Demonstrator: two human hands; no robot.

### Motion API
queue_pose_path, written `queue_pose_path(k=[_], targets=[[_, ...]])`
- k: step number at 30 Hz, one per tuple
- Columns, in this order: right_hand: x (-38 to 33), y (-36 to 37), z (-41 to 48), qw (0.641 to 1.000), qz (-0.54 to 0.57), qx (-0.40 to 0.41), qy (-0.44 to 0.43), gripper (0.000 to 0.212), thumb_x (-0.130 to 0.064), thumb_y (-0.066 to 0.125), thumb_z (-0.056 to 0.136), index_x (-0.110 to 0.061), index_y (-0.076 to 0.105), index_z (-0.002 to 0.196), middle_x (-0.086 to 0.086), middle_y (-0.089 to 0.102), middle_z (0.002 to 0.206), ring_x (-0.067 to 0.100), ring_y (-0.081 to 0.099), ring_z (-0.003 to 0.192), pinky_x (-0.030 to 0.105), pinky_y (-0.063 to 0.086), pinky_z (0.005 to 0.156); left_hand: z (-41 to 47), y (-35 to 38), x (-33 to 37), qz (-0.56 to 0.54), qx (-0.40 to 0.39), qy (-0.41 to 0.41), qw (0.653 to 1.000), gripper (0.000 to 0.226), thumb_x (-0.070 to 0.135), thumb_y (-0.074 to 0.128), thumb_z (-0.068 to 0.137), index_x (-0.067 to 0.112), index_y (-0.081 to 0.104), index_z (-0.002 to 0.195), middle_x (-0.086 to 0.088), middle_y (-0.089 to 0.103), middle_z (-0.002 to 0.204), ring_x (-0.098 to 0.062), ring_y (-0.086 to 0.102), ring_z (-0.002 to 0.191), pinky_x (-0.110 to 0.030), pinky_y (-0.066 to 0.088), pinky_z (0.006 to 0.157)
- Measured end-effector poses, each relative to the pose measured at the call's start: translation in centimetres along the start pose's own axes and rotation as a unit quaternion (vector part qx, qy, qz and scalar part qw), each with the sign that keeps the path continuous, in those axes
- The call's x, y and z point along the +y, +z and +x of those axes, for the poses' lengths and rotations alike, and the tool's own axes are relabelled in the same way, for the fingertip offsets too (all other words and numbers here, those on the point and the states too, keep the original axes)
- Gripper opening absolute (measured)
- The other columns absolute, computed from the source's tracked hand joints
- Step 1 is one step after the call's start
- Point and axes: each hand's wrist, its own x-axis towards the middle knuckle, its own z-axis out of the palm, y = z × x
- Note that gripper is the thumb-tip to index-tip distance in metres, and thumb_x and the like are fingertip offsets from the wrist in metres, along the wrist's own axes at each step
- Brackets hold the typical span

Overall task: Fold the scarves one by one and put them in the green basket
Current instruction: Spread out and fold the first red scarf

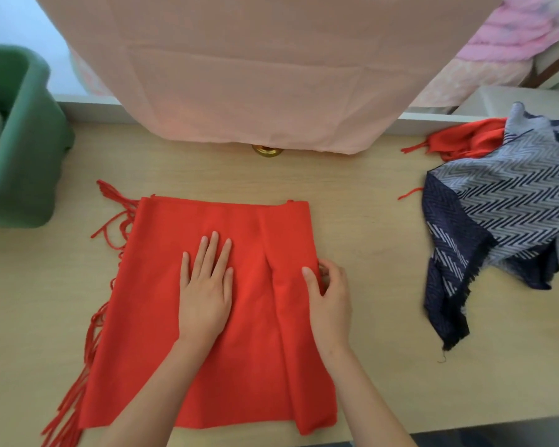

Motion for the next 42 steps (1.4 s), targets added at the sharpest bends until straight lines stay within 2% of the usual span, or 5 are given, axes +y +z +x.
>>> queue_pose_path(k=[12, 17, 23, 31, 42], targets=[[4.1, -3.8, 2.8, 0.994, -0.024, 0.103, -0.003, 0.021, -0.018, 0.054, 0.096, -0.003, 0.068, 0.089, 0.015, 0.068, 0.08, 0.031, 0.062, 0.073, 0.034, 0.036, 0.064, 0.0, -0.1, 0.2, 0.011, 0.002, 0.0, 1.0, 0.052, 0.033, 0.023, 0.101, 0.022, 0.028, 0.151, 0.002, 0.019, 0.16, -0.013, 0.009, 0.148, -0.044, 0.01, 0.12], [4.3, -4.8, 3.4, 0.994, -0.083, 0.066, 0.019, 0.027, -0.029, 0.053, 0.096, -0.007, 0.062, 0.085, 0.009, 0.063, 0.07, 0.031, 0.059, 0.068, 0.033, 0.034, 0.058, 0.1, -0.1, 0.3, 0.013, 0.004, 0.011, 1.0, 0.052, 0.033, 0.024, 0.1, 0.022, 0.029, 0.151, 0.001, 0.02, 0.159, -0.014, 0.01, 0.148, -0.045, 0.012, 0.12], [2.9, -6.8, 3.0, 0.996, -0.026, 0.044, 0.074, 0.038, -0.055, 0.052, 0.089, -0.02, 0.057, 0.104, -0.007, 0.06, 0.085, 0.017, 0.059, 0.081, 0.034, 0.044, 0.072, 0.1, -0.1, 0.4, 0.024, 0.0, -0.001, 1.0, 0.053, 0.034, 0.022, 0.1, 0.023, 0.026, 0.152, 0.0, 0.019, 0.16, -0.015, 0.009, 0.148, -0.045, 0.009, 0.12], [3.9, -4.7, -4.7, 0.992, -0.12, 0.022, -0.034, 0.044, -0.05, 0.064, 0.081, -0.019, 0.049, 0.109, -0.006, 0.047, 0.099, 0.01, 0.043, 0.093, 0.027, 0.038, 0.084, 0.1, 0.0, 0.4, 0.028, -0.003, 0.0, 1.0, 0.053, 0.035, 0.021, 0.101, 0.022, 0.024, 0.152, 0.0, 0.018, 0.16, -0.015, 0.008, 0.149, -0.046, 0.01, 0.12], [8.3, -10.3, -4.4, 0.997, 0.007, 0.058, 0.059, 0.019, -0.021, 0.063, 0.09, -0.019, 0.049, 0.077, 0.003, 0.055, 0.065, 0.015, 0.051, 0.059, 0.016, 0.039, 0.054, 0.0, 0.0, 0.3, 0.027, 0.002, 0.005, 1.0, 0.053, 0.034, 0.02, 0.101, 0.021, 0.025, 0.152, -0.002, 0.019, 0.16, -0.016, 0.01, 0.148, -0.046, 0.008, 0.12]])
